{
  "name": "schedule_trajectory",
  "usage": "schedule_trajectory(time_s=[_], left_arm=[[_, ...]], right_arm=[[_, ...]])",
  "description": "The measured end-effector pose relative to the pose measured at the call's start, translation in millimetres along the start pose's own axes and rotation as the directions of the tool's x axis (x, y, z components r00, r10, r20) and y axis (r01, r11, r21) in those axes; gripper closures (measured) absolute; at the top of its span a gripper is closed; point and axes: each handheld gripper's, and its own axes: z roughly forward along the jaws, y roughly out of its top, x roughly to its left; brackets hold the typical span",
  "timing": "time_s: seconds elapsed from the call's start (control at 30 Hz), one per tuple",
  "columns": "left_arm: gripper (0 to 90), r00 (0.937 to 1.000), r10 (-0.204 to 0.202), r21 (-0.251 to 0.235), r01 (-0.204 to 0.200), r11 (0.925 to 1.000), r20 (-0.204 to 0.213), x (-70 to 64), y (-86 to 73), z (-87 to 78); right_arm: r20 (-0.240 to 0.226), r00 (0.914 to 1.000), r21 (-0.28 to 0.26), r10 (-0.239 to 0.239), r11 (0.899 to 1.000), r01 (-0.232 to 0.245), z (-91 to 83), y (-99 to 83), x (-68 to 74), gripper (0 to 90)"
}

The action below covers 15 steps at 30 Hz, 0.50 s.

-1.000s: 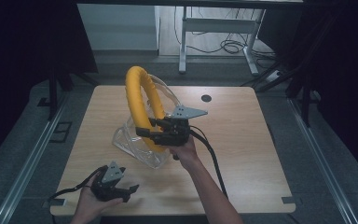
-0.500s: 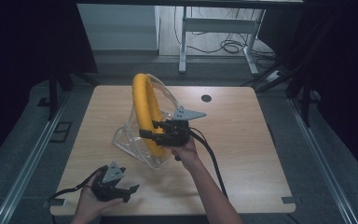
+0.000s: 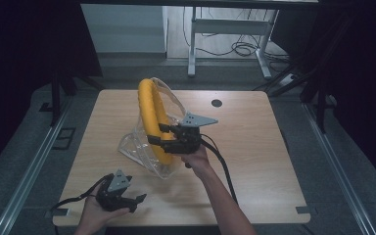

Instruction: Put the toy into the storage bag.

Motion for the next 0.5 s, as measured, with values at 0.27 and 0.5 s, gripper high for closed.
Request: schedule_trajectory(time_s=[0.27, 0.5], left_arm=[[20.3, 1.0, -0.001, 0.0, 0.001, 1.0, 0.001, -0.3, -0.1, 0.1], [20.2, 1.0, -0.002, 0.002, 0.002, 1.0, -0.001, -0.6, -0.2, 0.3]], right_arm=[[0.026, 0.9992, 0.007, -0.029, 1.0, 0.029, -12.2, 2.9, 3.8, 37.4], [0.058, 0.996, 0.038, -0.068, 0.997, 0.066, -34.2, -0.4, 3.9, 38.2]])
